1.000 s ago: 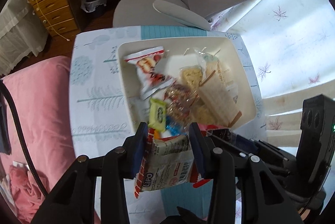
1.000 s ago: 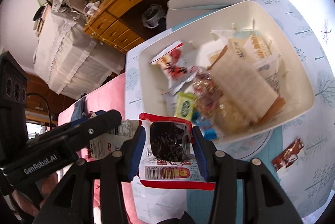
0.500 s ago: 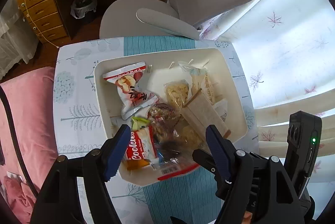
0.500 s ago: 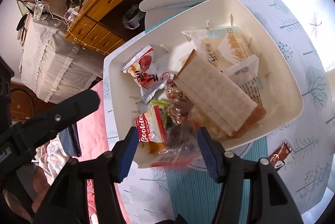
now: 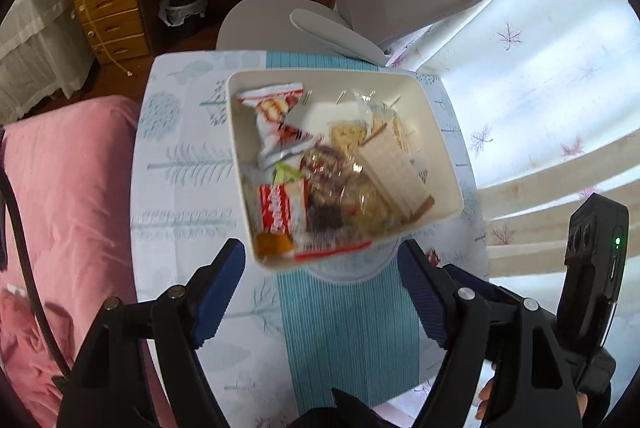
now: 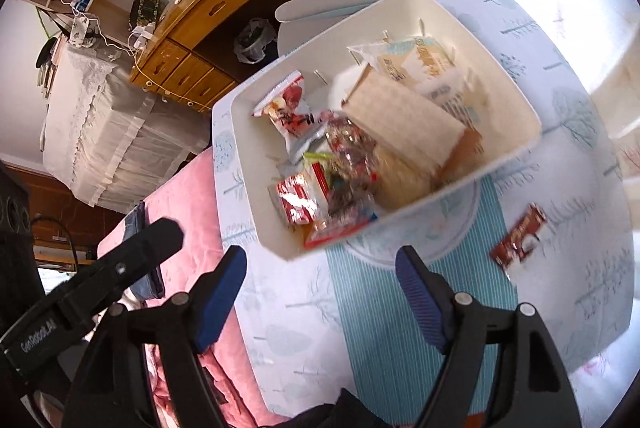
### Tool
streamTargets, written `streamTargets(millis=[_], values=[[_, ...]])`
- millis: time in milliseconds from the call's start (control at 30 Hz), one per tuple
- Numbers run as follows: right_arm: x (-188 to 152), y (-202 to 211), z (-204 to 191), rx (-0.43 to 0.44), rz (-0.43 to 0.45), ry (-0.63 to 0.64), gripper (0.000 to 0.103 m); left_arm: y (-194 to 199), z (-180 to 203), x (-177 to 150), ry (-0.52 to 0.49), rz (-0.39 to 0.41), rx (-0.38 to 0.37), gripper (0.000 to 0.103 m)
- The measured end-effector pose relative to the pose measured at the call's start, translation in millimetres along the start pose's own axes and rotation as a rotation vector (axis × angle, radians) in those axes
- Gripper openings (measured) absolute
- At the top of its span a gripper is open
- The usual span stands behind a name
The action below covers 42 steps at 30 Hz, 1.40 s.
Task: Organize snacks
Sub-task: 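Open both grippers to drop the Lipo packet and chocolate bag into the tray, then lower the right gripper onto the brown chocolate wrapper and close it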
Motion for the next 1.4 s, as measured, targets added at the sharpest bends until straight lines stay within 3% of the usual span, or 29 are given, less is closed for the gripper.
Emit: streamTargets(millis=[200,400,733,867,1033,1300,1400], values=[[-38.8,15.8,-4.0,-0.006,0.017,-0.032,0.078,21.4,-18.0,-46.5,-0.009,0.000,-0.012,0.078],[-81.8,10.0,-0.6,-0.041,-0.024,-0.026,0.078,36.9,-33.6,-81.4,-0.051,0.037,-0.009,0.078],[-141.3,-13.2,32.6,-0.125,-0.057,-0.011,0.078,28.3,-38.3,-126.6,-0.110,0.034,0.025,0.078],[-145.8,-5.2,47.4,-0.190,-0.004,0.061,0.078,22.4,-36.3,-135.9,-0.140,0.040,0.087,0.078],[-139.7,10.4,78.2,-0.282,0.082,0.172,0.078,13.9,-27.3,-141.0,-0.098,0.040,0.116,0.078],[-128.2,19.4,134.3,-0.314,0.143,0.270,0.078,6.0,-7.5,-140.0,-0.001,0.125,0.164,0.078],[-122.7,18.7,149.7,-0.327,0.151,0.317,0.078,-2.7,-2.4,-143.9,0.042,0.123,0.184,0.078]])
Point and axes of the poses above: each gripper's, at about its wrist camera, not at the fingertips, and y roughly against the way its jaws point, z to its right, x to its top, the point moved 10 cm from there along -y, roughly the way its jaws point, and after that the axes turned 11 degrees about y, right-handed, at the moved point
